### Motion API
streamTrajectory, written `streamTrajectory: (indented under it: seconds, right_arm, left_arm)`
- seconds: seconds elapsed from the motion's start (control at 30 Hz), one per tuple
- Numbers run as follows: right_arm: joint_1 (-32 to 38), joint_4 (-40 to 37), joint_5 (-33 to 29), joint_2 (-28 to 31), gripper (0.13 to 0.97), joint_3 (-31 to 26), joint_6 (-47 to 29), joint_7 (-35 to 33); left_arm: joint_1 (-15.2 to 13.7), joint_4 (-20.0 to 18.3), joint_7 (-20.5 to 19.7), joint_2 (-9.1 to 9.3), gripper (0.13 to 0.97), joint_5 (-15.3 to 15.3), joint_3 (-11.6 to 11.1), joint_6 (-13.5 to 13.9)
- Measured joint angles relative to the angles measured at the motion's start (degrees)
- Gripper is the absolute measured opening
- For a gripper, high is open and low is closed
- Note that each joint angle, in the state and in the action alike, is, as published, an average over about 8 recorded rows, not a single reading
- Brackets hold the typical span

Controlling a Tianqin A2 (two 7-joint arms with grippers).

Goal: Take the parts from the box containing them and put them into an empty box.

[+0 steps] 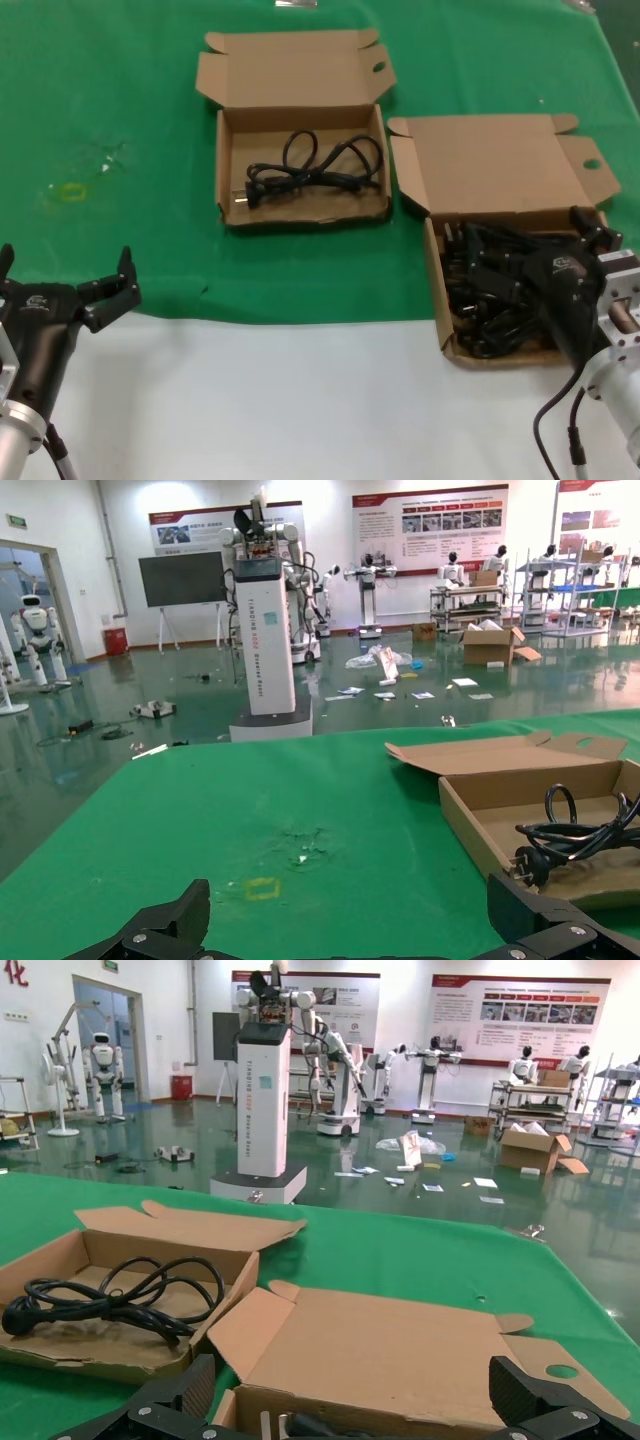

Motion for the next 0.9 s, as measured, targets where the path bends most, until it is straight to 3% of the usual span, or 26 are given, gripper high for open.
streamTrajectory:
  seconds: [0.9]
  right_arm:
    - [0.00, 0.00, 0.00, 0.00, 0.966, 0.00, 0.00, 0.00]
  left_arm:
    - [0.00, 0.00, 0.00, 0.00, 0.966, 0.00, 0.00, 0.00]
